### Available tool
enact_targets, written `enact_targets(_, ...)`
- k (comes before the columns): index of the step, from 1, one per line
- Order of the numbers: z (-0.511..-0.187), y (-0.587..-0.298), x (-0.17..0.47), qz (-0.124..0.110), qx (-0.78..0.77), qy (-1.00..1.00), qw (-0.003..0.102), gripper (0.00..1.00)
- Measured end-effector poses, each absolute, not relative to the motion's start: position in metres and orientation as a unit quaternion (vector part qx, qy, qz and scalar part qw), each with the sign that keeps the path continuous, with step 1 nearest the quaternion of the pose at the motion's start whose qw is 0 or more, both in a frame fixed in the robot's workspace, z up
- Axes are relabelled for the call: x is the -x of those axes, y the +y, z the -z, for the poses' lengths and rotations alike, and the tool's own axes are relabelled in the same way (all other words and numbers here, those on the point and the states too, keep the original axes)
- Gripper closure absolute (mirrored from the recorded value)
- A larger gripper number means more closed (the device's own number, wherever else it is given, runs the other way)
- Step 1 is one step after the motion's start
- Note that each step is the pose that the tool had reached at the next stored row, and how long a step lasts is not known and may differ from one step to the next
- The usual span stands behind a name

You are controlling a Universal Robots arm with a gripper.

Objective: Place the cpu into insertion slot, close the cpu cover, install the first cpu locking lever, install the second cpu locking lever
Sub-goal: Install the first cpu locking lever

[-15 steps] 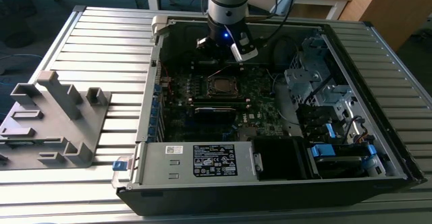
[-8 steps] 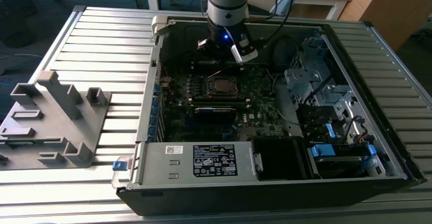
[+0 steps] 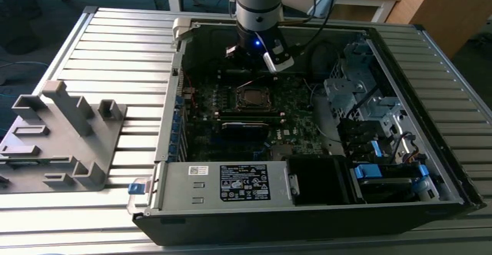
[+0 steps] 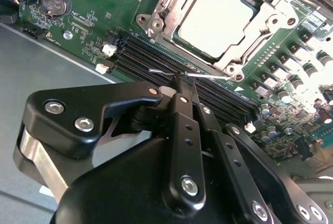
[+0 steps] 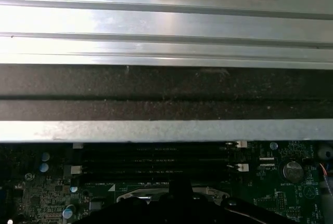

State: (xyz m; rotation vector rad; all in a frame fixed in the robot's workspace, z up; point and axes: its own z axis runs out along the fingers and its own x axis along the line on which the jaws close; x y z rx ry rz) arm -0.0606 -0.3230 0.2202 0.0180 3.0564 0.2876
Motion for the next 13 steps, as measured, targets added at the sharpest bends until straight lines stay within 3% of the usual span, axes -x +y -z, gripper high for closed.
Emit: enact_targets(13, -0.2183, -0.3230, 0.0606, -0.094, -0.006, 0.995, 0.037, 0.89)
